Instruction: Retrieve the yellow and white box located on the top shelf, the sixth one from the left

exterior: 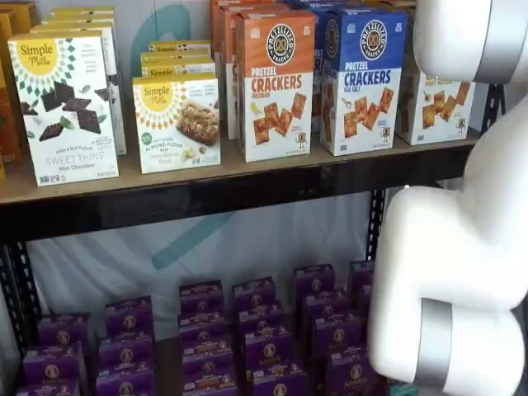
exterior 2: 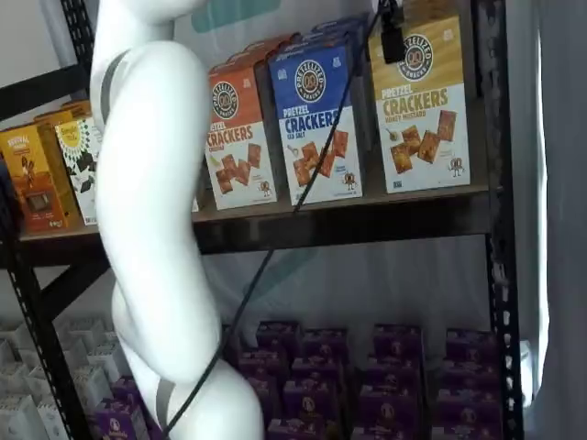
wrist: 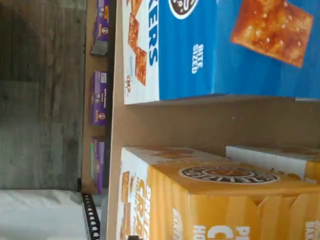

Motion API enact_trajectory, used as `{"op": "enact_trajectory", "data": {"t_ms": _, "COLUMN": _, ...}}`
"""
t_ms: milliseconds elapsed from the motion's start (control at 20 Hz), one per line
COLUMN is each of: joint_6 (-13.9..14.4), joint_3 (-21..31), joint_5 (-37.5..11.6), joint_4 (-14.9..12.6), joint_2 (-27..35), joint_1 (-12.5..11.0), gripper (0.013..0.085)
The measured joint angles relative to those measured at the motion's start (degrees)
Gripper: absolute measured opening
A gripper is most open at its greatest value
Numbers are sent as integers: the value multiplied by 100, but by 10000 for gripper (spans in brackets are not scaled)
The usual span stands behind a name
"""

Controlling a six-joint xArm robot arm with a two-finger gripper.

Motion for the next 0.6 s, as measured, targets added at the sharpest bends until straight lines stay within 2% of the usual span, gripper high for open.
{"op": "enact_trajectory", "data": {"t_ms": 300, "joint_6": 48, "joint_3": -101, "joint_5": 163, "joint_4": -315, "joint_2": 46, "joint_1": 125, "gripper": 850}}
{"op": "enact_trajectory", "data": {"t_ms": 600, "joint_6": 69, "joint_3": -28, "joint_5": 159, "joint_4": -457, "joint_2": 5, "joint_1": 185, "gripper": 850}}
